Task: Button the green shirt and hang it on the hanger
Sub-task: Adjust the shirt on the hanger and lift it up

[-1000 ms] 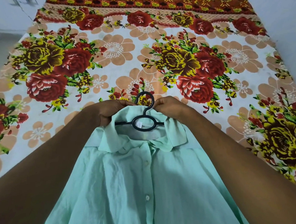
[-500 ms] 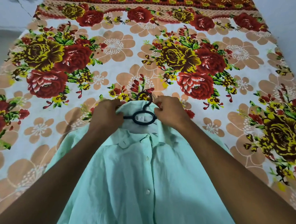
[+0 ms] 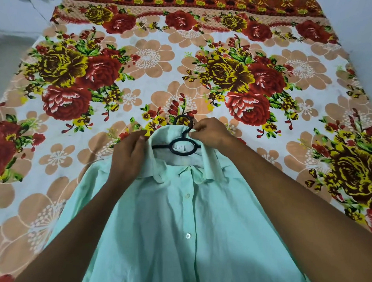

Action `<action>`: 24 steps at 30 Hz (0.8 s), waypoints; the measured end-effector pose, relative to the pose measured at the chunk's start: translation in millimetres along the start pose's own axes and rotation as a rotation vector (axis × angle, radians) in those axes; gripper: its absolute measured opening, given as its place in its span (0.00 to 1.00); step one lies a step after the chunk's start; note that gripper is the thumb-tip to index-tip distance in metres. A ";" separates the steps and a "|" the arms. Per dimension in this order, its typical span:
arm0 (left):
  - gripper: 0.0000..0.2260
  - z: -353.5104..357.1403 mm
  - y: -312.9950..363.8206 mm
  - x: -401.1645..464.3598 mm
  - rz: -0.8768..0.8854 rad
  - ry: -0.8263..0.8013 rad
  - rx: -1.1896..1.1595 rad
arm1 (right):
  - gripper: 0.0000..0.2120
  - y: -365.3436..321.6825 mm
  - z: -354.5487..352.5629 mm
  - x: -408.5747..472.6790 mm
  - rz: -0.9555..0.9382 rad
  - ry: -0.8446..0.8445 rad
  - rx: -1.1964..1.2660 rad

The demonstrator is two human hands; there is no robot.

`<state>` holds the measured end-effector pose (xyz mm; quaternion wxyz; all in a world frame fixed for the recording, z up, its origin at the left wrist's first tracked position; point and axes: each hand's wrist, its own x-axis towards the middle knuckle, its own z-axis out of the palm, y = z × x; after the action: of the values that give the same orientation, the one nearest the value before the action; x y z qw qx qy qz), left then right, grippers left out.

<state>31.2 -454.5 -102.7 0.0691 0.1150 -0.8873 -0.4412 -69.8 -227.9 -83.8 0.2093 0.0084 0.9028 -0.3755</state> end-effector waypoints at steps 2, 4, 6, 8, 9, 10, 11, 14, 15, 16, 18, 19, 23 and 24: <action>0.18 -10.2 -10.4 8.7 0.061 -0.061 0.097 | 0.09 7.6 -5.3 3.3 0.024 0.011 0.087; 0.19 -20.3 -18.5 14.5 0.126 -0.125 0.198 | 0.17 20.2 -15.3 -1.3 0.038 0.104 0.118; 0.18 -26.4 -29.3 12.8 0.164 -0.121 0.308 | 0.19 39.9 -24.6 -15.3 -0.016 0.211 0.059; 0.16 -26.2 -38.1 4.2 0.174 -0.087 0.415 | 0.11 59.0 -23.2 -38.7 -0.071 0.204 -0.020; 0.15 -25.0 -41.1 2.1 0.180 -0.068 0.450 | 0.09 68.2 -18.0 -47.1 -0.081 0.201 -0.049; 0.14 -23.7 -44.3 2.4 0.200 -0.045 0.466 | 0.08 75.6 -10.6 -53.3 -0.099 0.227 -0.078; 0.12 -23.7 -47.5 6.2 0.241 -0.020 0.461 | 0.08 81.3 -3.6 -54.7 -0.119 0.267 -0.106; 0.09 -24.6 -52.8 18.9 0.294 0.005 0.416 | 0.08 88.4 4.6 -47.5 -0.139 0.402 -0.072; 0.09 -23.5 -52.1 21.1 0.282 0.017 0.397 | 0.08 88.3 5.2 -43.0 -0.138 0.440 -0.050; 0.09 -22.2 -52.1 20.7 0.251 0.040 0.366 | 0.07 87.6 5.8 -41.2 -0.138 0.471 -0.052; 0.11 -19.7 -48.3 12.4 0.126 0.125 0.286 | 0.06 87.8 8.9 -42.5 -0.145 0.507 -0.084; 0.13 -19.6 -44.9 5.2 0.090 0.173 0.261 | 0.07 88.6 10.1 -43.7 -0.146 0.509 -0.125; 0.25 -18.3 -46.7 -28.4 0.323 0.012 0.478 | 0.08 92.9 8.9 -41.9 -0.186 0.510 -0.272; 0.27 -15.5 -51.1 -34.3 0.369 -0.069 0.552 | 0.08 91.3 7.5 -39.6 -0.171 0.522 -0.281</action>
<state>75.0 -487.1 -135.0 0.0840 -0.0481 -0.9810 -0.1680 -15.2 -161.9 -134.9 -0.0628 -0.0007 0.9666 -0.2485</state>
